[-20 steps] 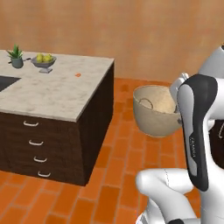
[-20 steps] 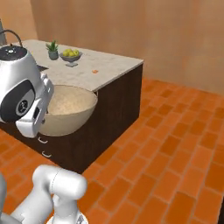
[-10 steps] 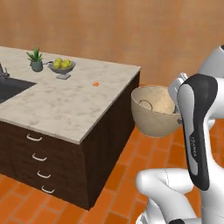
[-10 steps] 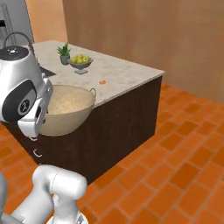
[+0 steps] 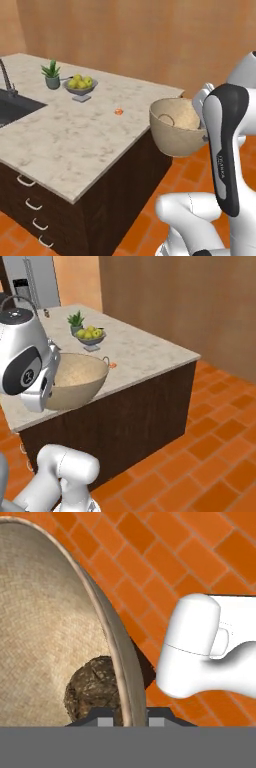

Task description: Open the cabinet, pick up the bread from the cabinet and place it in the basket. Then move the basket to the dining counter.

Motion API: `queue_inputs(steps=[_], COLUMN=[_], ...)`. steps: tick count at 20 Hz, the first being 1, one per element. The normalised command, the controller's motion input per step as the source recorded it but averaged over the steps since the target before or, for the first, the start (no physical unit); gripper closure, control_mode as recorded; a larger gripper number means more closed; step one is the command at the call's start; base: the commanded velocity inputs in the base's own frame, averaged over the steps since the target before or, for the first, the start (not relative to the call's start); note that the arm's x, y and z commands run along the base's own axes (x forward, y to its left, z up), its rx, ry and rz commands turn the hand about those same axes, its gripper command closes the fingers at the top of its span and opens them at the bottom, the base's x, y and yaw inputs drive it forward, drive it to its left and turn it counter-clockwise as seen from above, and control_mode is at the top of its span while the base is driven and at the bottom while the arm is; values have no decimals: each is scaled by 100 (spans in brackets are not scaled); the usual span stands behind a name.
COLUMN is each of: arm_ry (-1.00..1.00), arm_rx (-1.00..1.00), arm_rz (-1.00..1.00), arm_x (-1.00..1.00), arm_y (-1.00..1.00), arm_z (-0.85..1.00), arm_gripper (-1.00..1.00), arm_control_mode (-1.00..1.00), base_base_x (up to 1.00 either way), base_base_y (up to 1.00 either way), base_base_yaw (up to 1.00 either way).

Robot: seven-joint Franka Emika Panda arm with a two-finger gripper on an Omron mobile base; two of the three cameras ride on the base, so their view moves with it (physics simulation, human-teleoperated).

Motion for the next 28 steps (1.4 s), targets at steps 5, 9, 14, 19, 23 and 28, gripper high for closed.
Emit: queue_inputs(steps=[5, 9, 14, 19, 23, 28], arm_ry=[0, 0, 0, 0, 0, 0], arm_rx=[0, 0, 0, 0, 0, 0], arm_rz=[0, 0, 0, 0, 0, 0], arm_x=[0, 0, 0, 0, 0, 0], arm_y=[0, 0, 0, 0, 0, 0], arm_z=[0, 0, 0, 0, 0, 0], arm_gripper=[100, 100, 100, 100, 100, 100], arm_control_mode=[100, 100, 100, 100, 100, 100], base_base_x=[100, 100, 100, 100, 44, 51], base_base_y=[-45, -47, -24, -23, -21, -57], base_base_yaw=[31, 35, 19, 41, 76, 62])
